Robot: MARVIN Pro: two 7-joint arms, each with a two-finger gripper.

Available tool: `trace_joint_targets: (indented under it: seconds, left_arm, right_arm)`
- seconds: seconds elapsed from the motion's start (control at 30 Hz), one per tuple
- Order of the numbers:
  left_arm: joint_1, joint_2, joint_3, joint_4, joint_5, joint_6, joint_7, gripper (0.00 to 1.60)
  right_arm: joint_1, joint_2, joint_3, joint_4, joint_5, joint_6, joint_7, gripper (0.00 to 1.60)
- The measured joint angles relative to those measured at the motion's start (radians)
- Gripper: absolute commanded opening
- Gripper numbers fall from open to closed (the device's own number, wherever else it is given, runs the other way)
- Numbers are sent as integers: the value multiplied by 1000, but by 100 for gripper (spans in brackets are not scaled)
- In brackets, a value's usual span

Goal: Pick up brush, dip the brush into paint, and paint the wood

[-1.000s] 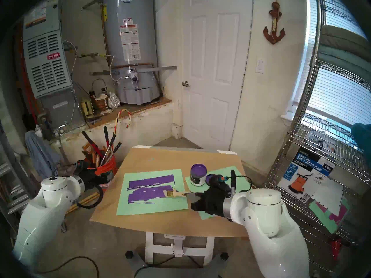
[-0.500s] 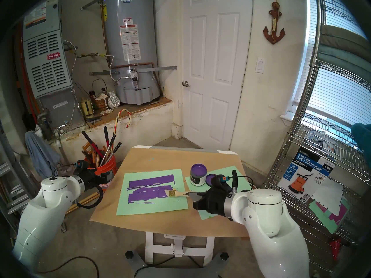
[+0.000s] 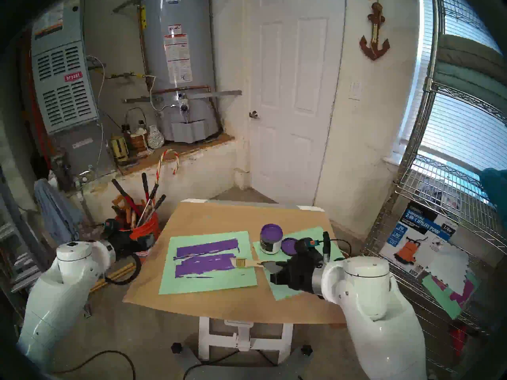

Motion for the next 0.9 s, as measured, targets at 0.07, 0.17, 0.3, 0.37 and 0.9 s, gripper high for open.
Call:
trace_joint_targets:
  seconds: [0.07,0.17,0.3,0.37,0.9]
  left_arm:
    - [0,0,0,0,0,0,0,160]
    - [0,0,0,0,0,0,0,160]
    - [0,0,0,0,0,0,0,160]
    - [0,0,0,0,0,0,0,160]
    - [0,0,0,0,0,0,0,160]
  right_arm:
    - [0,3,2,0,0,-1,0,0]
    - [0,7,5,0,0,-1,0,0]
    - [-1,12,9,-1,-1,-1,0,0]
    - [-1,13,11,-2,-1,-1,0,0]
    - [-19,31,35,-6,-1,-8,0,0]
